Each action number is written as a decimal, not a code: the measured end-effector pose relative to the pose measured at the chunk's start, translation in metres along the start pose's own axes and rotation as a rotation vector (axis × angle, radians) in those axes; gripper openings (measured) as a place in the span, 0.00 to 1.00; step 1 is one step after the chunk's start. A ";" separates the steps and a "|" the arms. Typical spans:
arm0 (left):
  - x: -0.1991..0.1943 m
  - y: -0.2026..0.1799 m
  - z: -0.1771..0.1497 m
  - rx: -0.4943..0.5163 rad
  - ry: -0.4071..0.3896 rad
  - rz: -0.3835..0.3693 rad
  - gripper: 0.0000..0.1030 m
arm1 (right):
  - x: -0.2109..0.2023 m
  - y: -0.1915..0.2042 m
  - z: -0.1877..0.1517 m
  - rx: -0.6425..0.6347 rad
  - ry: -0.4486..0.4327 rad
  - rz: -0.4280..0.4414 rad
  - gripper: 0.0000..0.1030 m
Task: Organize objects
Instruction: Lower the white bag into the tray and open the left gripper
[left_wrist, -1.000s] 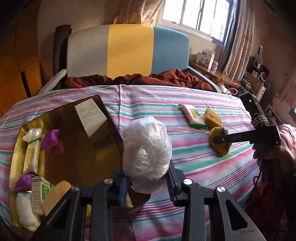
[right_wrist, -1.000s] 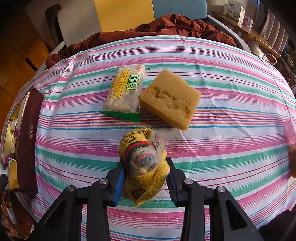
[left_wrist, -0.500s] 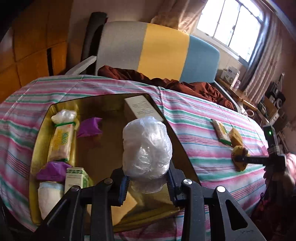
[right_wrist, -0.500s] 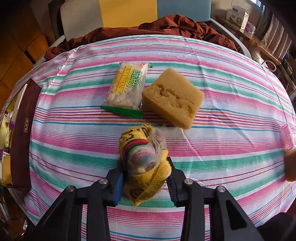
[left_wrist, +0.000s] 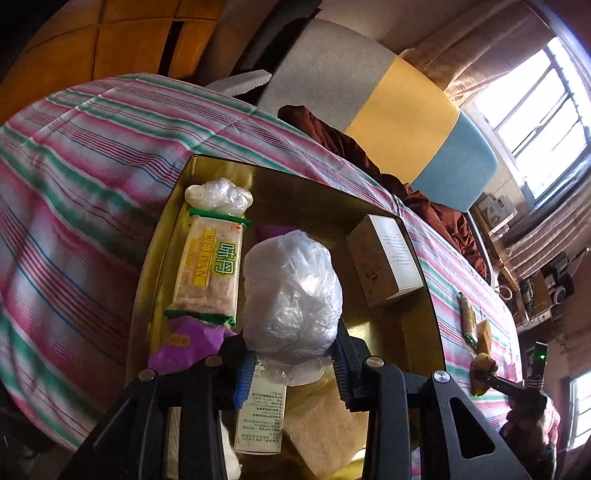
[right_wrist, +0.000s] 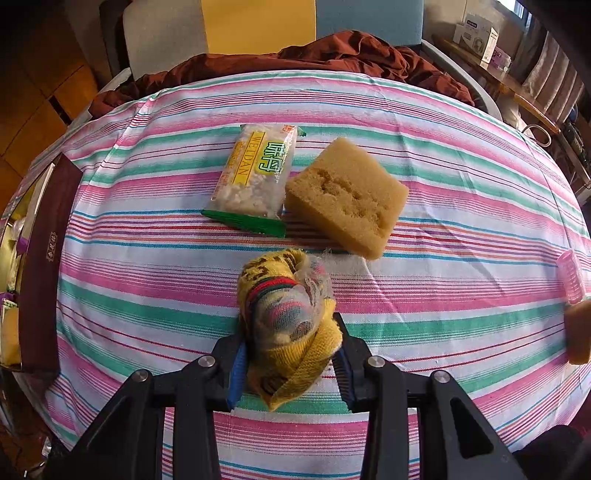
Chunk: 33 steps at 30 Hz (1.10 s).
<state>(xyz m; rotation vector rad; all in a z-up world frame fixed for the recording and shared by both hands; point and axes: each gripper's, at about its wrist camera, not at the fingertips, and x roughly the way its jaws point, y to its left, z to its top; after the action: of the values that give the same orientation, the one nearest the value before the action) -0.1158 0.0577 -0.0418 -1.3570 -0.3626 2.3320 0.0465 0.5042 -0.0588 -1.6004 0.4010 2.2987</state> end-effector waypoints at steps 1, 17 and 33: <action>0.006 -0.004 0.001 0.015 0.005 0.008 0.35 | 0.000 0.000 0.000 0.001 0.000 0.001 0.38; 0.053 -0.009 0.007 0.065 0.073 0.110 0.58 | 0.001 -0.002 -0.001 0.001 0.001 0.001 0.38; -0.014 -0.049 -0.036 0.196 -0.135 0.146 0.58 | 0.002 0.000 -0.003 -0.017 -0.002 -0.006 0.38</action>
<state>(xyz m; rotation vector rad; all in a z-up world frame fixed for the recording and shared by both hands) -0.0676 0.0948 -0.0280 -1.1719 -0.0723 2.5105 0.0481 0.5030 -0.0614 -1.6052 0.3763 2.3050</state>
